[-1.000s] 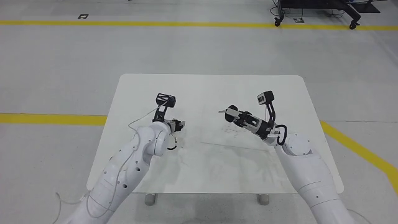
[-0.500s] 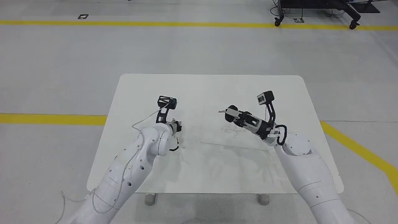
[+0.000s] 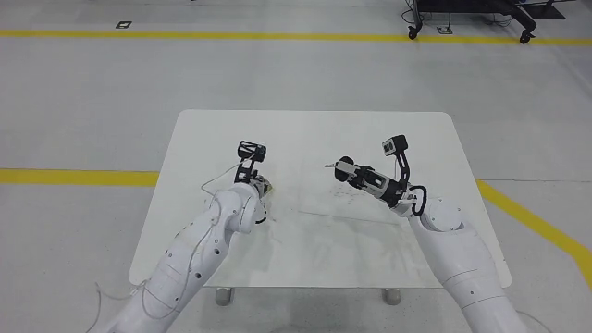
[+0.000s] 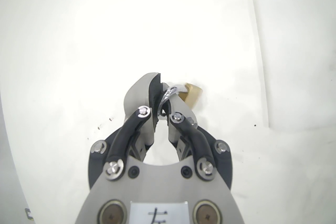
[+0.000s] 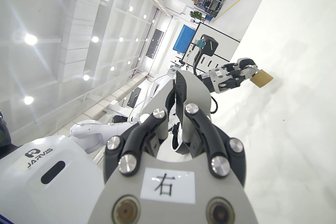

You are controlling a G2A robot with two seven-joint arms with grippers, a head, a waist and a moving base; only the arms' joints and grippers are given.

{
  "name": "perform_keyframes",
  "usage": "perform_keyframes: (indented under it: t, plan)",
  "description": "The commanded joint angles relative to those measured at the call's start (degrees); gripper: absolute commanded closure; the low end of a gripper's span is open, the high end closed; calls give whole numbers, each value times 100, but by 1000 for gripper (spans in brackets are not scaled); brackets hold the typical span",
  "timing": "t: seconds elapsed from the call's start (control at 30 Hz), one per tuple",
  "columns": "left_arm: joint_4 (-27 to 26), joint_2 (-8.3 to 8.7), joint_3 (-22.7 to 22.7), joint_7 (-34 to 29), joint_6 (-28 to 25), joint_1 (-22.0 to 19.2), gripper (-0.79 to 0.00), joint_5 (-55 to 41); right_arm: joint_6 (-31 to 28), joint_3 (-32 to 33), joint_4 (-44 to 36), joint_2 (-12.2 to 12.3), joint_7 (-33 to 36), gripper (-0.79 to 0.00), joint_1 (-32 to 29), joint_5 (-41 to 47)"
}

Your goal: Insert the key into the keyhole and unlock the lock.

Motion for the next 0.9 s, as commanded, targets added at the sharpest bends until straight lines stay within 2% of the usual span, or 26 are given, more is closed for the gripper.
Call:
perform_keyframes:
  t: [0.0,0.2,0.33,0.4,0.5,0.53,0.57,0.7,0.8,0.87]
  plan:
    - [-32,1,-71,15,-38,42,0,-50,0,0,0,0,0,0,0,0]
    - [-123,-6,-406,201,-313,166,0,-715,0,0,0,0,0,0,0,0]
    - [-219,7,-999,705,-934,372,0,-2069,0,0,0,0,0,0,0,0]
    - [-320,26,-1180,987,-1234,468,0,-2324,0,0,0,0,0,0,0,0]
    - [-587,89,-1349,1880,-1710,740,0,-1872,0,0,0,0,0,0,0,0]
    - [-737,121,-1340,2309,-1731,878,0,-1287,0,0,0,0,0,0,0,0]
    - [-825,137,-1293,2466,-1699,943,0,-886,0,0,0,0,0,0,0,0]
    - [-825,137,-1293,2466,-1699,943,0,-886,0,0,0,0,0,0,0,0]
    - [-825,137,-1293,2466,-1699,943,0,-886,70,-189,-47,-47,-305,0,-6,-6]
    - [-723,114,-1398,2355,-1892,961,0,-1633,17,-397,58,-108,-510,0,99,82]
